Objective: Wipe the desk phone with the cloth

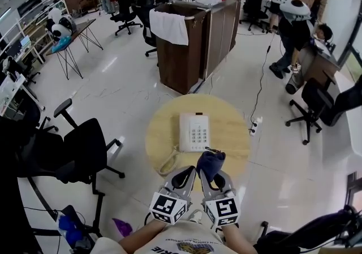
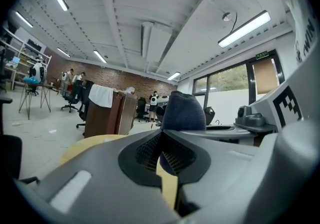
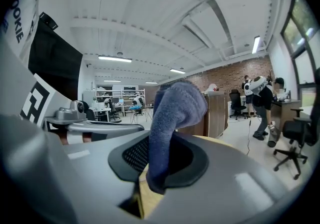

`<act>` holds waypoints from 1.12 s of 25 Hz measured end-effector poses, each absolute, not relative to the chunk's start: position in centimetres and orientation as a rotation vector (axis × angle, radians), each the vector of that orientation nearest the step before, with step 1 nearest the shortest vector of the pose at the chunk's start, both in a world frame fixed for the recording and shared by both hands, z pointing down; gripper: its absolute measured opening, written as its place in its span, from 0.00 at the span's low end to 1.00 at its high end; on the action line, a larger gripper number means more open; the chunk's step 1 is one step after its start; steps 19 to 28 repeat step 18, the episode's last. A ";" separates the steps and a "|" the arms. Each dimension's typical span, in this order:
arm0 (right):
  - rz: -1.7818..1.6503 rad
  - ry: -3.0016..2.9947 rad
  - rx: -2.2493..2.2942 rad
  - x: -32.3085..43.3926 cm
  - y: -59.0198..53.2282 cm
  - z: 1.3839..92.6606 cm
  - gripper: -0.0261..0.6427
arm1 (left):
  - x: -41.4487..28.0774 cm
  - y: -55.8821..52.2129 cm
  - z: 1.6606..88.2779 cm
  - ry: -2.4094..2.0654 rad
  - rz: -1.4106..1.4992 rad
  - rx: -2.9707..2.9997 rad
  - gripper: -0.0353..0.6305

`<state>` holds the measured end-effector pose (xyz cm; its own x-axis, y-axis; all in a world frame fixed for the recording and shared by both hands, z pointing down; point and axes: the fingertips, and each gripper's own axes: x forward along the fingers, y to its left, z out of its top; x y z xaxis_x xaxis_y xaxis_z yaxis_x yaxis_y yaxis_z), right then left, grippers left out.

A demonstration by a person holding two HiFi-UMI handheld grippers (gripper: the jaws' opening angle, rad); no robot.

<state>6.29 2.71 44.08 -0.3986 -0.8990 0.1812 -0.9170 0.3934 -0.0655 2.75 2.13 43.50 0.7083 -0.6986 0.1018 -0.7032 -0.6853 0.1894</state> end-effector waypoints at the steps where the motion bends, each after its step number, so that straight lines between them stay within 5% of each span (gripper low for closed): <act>1: 0.234 -2.513 1.664 6.3 2.7 44.1 0.14 | 2.6 2.2 43.3 -1.118 0.028 2.707 0.04; 28: 0.201 -2.457 1.716 4.7 3.0 44.5 0.14 | 1.6 2.0 43.1 -1.041 -0.012 2.755 0.04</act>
